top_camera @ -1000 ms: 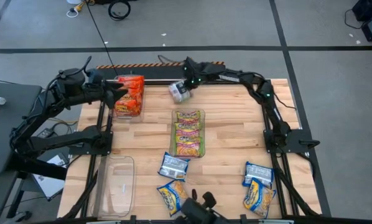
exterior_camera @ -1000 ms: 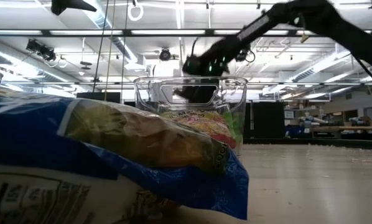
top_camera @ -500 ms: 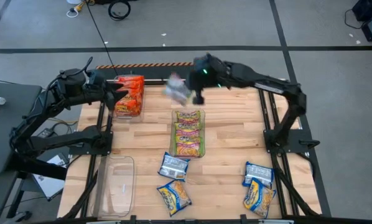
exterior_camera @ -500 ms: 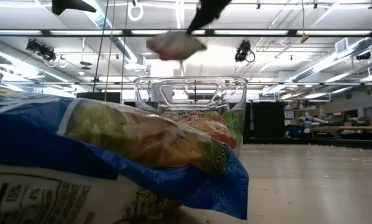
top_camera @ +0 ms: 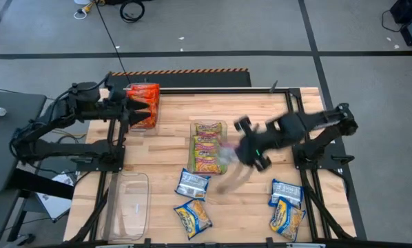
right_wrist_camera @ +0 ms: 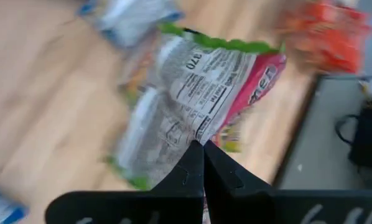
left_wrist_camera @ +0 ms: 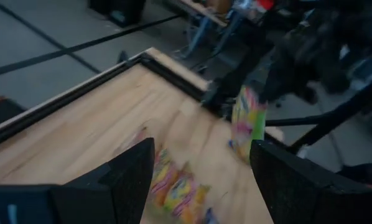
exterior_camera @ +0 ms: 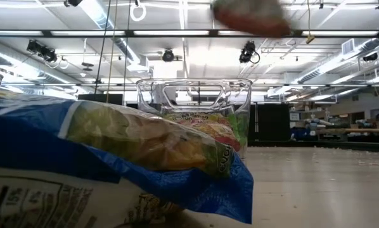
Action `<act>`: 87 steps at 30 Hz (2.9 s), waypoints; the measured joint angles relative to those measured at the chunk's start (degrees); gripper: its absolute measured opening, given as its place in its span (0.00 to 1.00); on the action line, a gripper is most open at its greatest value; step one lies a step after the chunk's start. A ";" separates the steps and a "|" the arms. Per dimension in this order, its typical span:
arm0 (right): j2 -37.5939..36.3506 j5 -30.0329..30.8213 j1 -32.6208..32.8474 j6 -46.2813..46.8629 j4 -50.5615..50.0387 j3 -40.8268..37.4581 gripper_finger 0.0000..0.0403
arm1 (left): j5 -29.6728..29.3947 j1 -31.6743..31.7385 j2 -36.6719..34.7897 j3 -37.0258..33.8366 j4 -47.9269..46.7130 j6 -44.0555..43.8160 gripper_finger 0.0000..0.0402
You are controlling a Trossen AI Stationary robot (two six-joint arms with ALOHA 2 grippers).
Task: Sort Maruchan noodles
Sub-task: Put the green noodle pack into the center transparent bin
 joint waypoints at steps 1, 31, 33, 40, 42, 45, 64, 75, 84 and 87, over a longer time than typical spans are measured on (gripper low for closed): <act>-0.02 0.00 2.52 1.18 -1.12 -0.74 0.00 | -0.07 -1.38 0.69 0.02 1.69 -0.56 0.67; 0.10 4.84 31.66 19.01 22.71 -47.18 0.00 | -9.67 -21.12 20.70 0.00 14.37 -9.14 0.67; -0.12 7.50 33.91 19.79 22.28 -47.17 0.00 | -9.83 -21.71 21.35 0.00 15.62 -9.18 0.67; -1.12 17.20 36.19 6.96 28.17 -42.69 0.00 | -10.10 -21.90 22.12 -0.07 16.73 -7.05 0.67; -1.27 19.85 35.72 -1.00 33.51 -41.81 0.00 | -10.09 -21.90 21.98 -0.02 16.84 -6.36 0.67; -0.92 16.66 34.42 -12.31 41.59 -41.84 0.00 | -10.08 -21.90 22.03 -0.02 16.66 -5.05 0.67; 7.63 18.78 28.59 -24.44 66.37 -46.49 0.01 | -9.43 -22.02 22.03 -0.02 14.59 -7.21 0.67; 7.73 11.64 37.04 -5.71 51.02 -48.56 0.11 | -9.45 -23.65 22.03 0.02 14.83 -8.17 0.67; -1.33 -5.46 35.83 40.69 29.46 -40.60 0.38 | -9.45 -23.65 22.03 0.02 14.82 -9.51 0.67; -5.78 -12.27 33.66 65.33 31.46 -42.70 0.46 | -9.47 -23.65 22.03 0.02 14.61 -9.64 0.67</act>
